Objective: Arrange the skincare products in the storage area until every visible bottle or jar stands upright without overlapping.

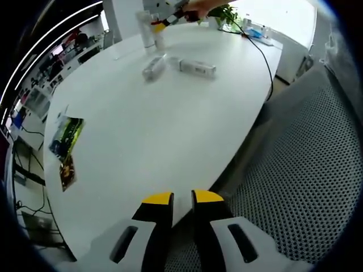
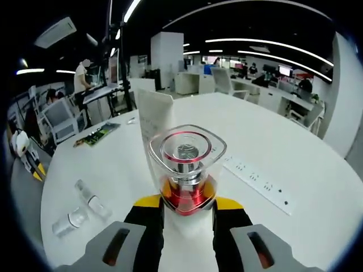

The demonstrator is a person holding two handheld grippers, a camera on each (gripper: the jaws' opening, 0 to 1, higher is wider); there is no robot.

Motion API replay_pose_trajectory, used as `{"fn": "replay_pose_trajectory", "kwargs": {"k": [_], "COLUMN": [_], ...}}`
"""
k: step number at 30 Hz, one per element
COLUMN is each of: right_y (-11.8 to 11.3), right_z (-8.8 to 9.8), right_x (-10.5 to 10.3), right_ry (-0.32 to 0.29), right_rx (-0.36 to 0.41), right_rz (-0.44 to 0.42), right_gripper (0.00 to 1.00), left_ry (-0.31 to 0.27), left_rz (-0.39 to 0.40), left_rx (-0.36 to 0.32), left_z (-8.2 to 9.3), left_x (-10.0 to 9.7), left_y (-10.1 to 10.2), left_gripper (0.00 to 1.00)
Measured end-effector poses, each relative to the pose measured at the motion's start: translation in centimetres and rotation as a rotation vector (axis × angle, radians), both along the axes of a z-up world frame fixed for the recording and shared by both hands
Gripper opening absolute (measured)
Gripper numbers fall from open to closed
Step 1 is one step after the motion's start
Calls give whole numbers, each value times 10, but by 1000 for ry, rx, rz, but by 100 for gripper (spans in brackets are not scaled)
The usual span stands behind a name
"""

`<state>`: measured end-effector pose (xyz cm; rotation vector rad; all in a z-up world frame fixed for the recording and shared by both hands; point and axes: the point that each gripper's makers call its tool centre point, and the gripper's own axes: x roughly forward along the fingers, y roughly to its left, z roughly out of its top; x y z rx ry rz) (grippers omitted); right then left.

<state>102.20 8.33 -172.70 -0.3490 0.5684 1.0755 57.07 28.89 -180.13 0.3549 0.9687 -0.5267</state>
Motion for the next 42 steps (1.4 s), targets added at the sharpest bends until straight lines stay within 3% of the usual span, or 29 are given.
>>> {"fn": "replay_pose_trajectory", "kwargs": {"k": [7,11,19,22,24,26,29,34,40,42], "right_y": [-5,-16,-23,-25,-18,-10,-4,14,24,27], "right_z": [-5,-16,-25,-33,-29,-30,-32,-26,-35,-36], "right_x": [-4,-21,-96,-134,-157,-184,-211,-239,-253,-253], "right_ry": [30,61,138,212,242,326,341,370,312,316], "right_rx": [-27,-17,99,93,151,190,173,216,102,103], "right_rz": [-36,-118,-296,-323,-351,-369,-362,-365,-325,-326], "right_gripper": [35,38,36,31,32,36,38,38,37,37], "left_ry": [-4,-11,-22,-29,-31,-41,-52,-72,-96,-103], "left_rz": [-1,1,-11,-18,-18,-19,-22,-25,-31,-29], "left_rx": [1,-2,-6,-6,-7,-7,-3,6,21,30], "left_z": [0,2,3,4,5,7,8,11,14,15], "left_x": [1,2,2,3,3,4,5,6,8,9], "left_y": [1,1,-2,-3,-4,-4,-4,-3,-2,0], "left_gripper": [9,9,9,9,9,9,9,9,9,9]}}
